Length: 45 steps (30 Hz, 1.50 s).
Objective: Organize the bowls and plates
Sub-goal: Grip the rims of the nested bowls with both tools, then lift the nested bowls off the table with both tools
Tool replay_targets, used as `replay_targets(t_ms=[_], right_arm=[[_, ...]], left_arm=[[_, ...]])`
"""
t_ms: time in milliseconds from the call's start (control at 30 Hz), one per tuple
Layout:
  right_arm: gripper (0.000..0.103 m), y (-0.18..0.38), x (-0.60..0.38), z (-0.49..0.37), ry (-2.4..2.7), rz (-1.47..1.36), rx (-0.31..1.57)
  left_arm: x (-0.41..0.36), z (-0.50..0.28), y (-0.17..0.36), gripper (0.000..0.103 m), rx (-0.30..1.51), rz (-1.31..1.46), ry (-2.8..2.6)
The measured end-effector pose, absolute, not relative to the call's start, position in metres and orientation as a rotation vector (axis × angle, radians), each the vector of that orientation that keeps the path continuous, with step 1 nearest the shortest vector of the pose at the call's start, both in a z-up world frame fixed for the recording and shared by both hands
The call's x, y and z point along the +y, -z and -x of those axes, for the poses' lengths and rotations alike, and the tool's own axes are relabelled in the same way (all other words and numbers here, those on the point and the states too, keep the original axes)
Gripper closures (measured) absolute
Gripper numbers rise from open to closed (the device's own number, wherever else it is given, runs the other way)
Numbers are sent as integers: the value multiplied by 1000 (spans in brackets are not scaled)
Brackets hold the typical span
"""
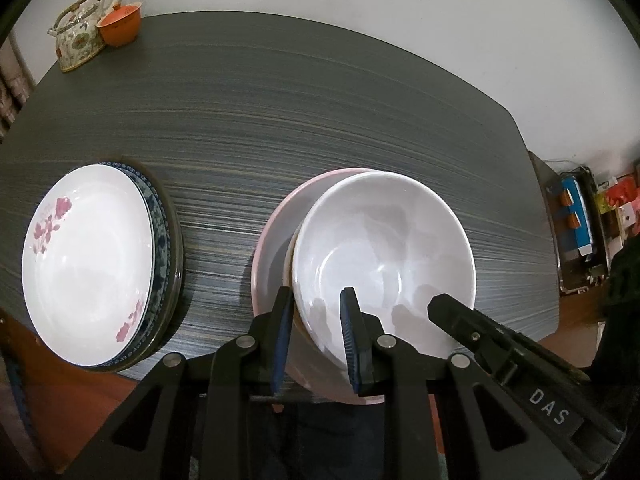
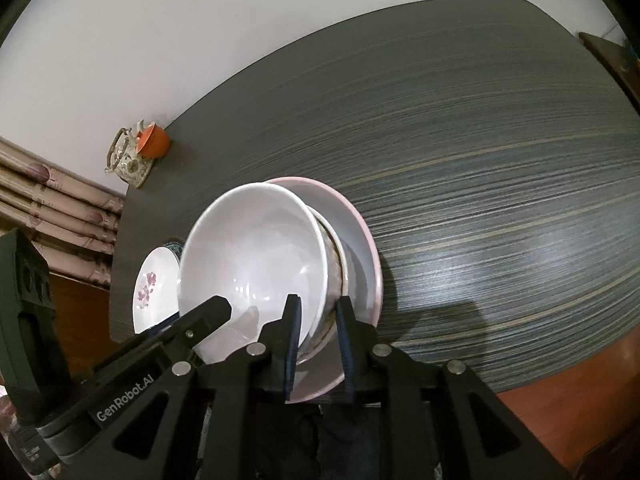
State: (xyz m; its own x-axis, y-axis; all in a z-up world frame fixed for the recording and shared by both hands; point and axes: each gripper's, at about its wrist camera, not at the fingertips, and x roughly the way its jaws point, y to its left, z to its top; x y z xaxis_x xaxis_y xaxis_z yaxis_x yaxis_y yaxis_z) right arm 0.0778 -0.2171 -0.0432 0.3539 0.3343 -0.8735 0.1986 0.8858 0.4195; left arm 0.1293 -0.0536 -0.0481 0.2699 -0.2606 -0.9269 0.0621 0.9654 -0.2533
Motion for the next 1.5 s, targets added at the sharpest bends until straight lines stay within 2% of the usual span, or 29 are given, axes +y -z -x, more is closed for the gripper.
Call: replay_targets(t_ms=[667,1167,1500], right_arm=[[80,45,-213,-77,-97,-497,1229],[80,40,-228,-66,-104,-513,1205],[80,30,-235,-63,-98,-525,1188]], left_arm=[[-41,-131,44,79,1274,210,247],[-7,-125,19,70,1209,285,259],[23,-128,35,68,1263,374,204]])
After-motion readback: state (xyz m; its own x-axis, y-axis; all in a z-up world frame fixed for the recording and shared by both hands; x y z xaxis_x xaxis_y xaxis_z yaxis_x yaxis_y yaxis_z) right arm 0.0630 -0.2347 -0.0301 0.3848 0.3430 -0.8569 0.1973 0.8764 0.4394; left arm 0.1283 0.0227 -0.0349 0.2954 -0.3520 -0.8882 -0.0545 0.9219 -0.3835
